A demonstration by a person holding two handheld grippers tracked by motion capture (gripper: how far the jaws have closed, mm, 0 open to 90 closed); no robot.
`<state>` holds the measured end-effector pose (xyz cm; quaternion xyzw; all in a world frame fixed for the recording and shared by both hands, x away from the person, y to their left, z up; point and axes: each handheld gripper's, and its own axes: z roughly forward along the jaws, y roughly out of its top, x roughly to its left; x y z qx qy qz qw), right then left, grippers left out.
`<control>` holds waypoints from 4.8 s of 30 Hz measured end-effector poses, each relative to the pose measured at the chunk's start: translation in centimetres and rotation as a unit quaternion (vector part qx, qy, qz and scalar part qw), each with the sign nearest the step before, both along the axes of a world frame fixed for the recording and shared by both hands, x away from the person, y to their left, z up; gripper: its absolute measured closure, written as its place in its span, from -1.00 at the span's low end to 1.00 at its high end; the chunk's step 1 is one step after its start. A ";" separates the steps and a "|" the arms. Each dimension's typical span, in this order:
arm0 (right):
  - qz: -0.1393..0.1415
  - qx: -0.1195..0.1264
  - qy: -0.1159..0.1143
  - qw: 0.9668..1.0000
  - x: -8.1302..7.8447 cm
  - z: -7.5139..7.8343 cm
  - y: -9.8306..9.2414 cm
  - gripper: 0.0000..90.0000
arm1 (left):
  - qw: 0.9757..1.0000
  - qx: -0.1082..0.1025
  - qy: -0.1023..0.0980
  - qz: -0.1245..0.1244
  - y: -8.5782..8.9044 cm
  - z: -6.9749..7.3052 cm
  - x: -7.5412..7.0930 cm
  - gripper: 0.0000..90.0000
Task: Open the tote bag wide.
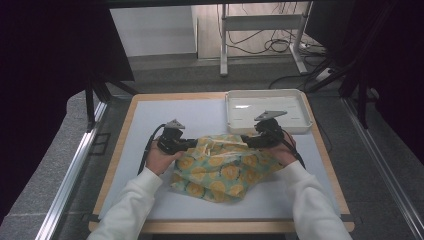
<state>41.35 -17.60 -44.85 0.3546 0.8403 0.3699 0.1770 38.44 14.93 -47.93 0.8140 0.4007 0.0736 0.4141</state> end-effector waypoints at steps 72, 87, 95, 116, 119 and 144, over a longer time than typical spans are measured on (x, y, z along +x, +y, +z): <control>0.024 0.044 -0.025 0.998 -1.8 0.7 -0.9 0.95 | 0.998 -0.037 -0.048 -0.011 1.1 2.5 -2.0 0.99; 0.024 0.052 -0.018 0.998 -2.2 0.6 -1.4 0.95 | 0.998 -0.050 -0.042 -0.008 1.6 2.5 -2.2 0.99; 0.026 0.074 -0.019 0.997 -3.9 1.1 -2.3 0.95 | 0.997 -0.052 -0.047 -0.015 1.7 2.8 -3.3 0.99; 0.041 0.099 -0.016 0.994 -6.4 1.2 -3.2 0.95 | 0.997 -0.049 -0.059 -0.021 1.4 3.0 -5.1 0.99; 0.042 0.103 -0.014 0.994 -6.8 1.0 -3.4 0.95 | 0.997 -0.047 -0.060 -0.023 1.4 3.0 -5.3 0.99; 0.064 0.110 0.002 0.992 -8.6 -0.1 -4.0 0.94 | 0.996 -0.050 -0.061 -0.042 1.3 2.3 -7.7 0.99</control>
